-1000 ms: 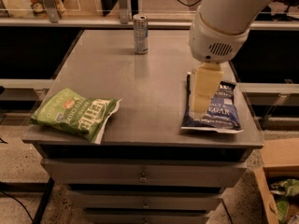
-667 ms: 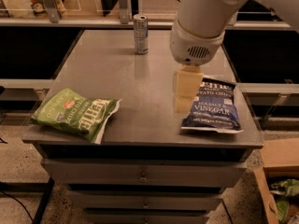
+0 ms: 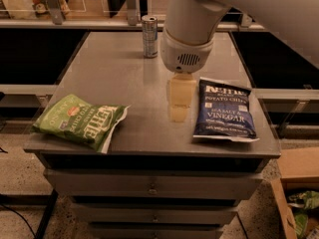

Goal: Pick green jalapeno chip bag

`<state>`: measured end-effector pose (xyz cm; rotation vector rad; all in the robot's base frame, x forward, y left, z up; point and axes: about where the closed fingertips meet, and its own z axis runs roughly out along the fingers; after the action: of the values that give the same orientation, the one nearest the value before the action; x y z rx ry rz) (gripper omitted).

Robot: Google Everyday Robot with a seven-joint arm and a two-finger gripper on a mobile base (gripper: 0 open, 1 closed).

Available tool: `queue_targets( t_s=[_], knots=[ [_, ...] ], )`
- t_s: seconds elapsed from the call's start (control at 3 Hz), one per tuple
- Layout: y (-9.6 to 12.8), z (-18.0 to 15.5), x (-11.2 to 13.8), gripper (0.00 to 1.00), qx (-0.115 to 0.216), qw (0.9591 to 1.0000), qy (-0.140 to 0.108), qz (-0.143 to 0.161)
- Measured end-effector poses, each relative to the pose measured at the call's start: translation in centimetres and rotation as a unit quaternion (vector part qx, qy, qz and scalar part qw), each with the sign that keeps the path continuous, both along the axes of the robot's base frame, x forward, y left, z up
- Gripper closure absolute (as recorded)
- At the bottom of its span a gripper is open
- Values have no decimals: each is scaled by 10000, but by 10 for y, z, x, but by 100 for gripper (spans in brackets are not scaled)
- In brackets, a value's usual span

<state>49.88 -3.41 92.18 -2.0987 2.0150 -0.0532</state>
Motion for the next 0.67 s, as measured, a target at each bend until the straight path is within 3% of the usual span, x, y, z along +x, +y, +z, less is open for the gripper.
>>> queue_targets(
  t_s=[0.33, 0.67],
  knots=[
    [15, -1, 3, 0, 20, 9998, -2, 196],
    [44, -1, 9, 0, 73, 9985, 4, 541]
  ],
)
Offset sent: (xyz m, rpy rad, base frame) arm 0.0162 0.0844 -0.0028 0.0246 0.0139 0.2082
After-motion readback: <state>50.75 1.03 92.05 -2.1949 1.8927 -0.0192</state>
